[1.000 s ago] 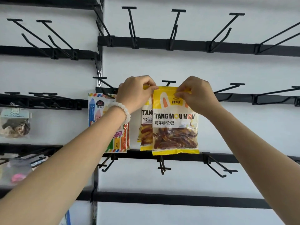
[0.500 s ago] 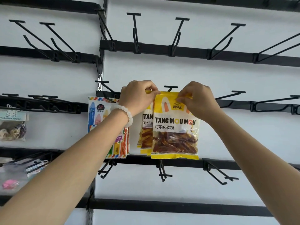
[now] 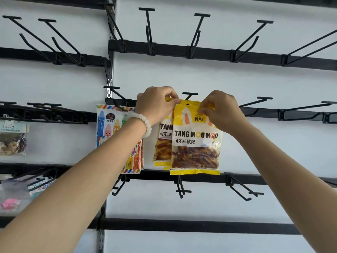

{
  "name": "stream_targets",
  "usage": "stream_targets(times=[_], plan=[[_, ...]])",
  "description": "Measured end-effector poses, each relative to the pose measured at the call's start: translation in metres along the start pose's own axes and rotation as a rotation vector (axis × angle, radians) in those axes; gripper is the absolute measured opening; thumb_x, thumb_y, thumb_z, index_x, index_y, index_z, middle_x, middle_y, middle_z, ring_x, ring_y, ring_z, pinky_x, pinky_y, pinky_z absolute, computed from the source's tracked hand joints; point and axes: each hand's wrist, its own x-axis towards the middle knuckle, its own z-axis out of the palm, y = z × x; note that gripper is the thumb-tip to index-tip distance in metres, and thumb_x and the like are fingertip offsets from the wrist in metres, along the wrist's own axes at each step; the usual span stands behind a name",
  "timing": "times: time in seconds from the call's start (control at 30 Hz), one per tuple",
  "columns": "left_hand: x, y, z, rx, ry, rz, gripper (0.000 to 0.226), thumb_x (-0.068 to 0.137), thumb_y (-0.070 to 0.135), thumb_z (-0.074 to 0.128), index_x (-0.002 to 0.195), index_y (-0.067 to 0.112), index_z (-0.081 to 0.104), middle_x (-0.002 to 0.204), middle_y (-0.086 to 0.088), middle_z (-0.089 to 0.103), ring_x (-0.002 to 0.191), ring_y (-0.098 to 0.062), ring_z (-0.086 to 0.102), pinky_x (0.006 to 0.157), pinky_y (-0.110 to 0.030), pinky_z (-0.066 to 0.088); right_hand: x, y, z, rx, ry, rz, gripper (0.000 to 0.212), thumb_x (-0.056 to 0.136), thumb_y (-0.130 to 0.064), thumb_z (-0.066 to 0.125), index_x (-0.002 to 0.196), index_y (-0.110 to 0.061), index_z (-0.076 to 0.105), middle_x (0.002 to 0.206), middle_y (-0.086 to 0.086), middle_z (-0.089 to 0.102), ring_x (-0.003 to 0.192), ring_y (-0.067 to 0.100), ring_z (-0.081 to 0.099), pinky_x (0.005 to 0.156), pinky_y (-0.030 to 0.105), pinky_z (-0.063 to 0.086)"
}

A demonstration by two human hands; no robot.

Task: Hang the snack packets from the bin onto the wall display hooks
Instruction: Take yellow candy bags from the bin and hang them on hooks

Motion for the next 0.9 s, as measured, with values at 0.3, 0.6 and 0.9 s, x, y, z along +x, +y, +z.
stream_targets(times=[0.3,0.6,0.9], plan=[[-0.009,-0.003,0.011,0.029,-0.021,-0.040,0.015,0.085,0.041,0.060,0.081,0.028,0.066,0.085,0.011,0.068,0.085,-0.016,0.061,0.082,-0.043,0.049,-0.012,0.006,0.008,0.006,-0.034,-0.006,0.011,0.085,-0.016,0.065,0.089,-0.007,0.068,0.102,-0.001,0.053,0.088,0.013,0.047,0.075,0.032,0.043],[-0.014,-0.008,0.013,0.032,0.038,-0.004,0.017,0.086,0.042,0.059,0.087,0.028,0.068,0.086,0.011,0.069,0.083,-0.014,0.061,0.084,-0.044,0.047,-0.011,0.011,0.013,0.009,-0.040,-0.002,0.009,0.084,-0.020,0.065,0.088,-0.012,0.068,0.111,-0.002,0.055,0.092,0.014,0.048,0.080,0.039,0.048],[-0.010,-0.004,-0.002,-0.062,-0.087,0.011,0.009,0.089,0.025,0.058,0.091,0.021,0.066,0.088,0.011,0.062,0.089,-0.008,0.058,0.084,-0.030,0.048,-0.003,0.002,0.011,0.045,-0.033,-0.029,0.011,0.084,-0.020,0.064,0.090,-0.012,0.070,0.115,-0.001,0.055,0.102,0.015,0.051,0.080,0.033,0.045]])
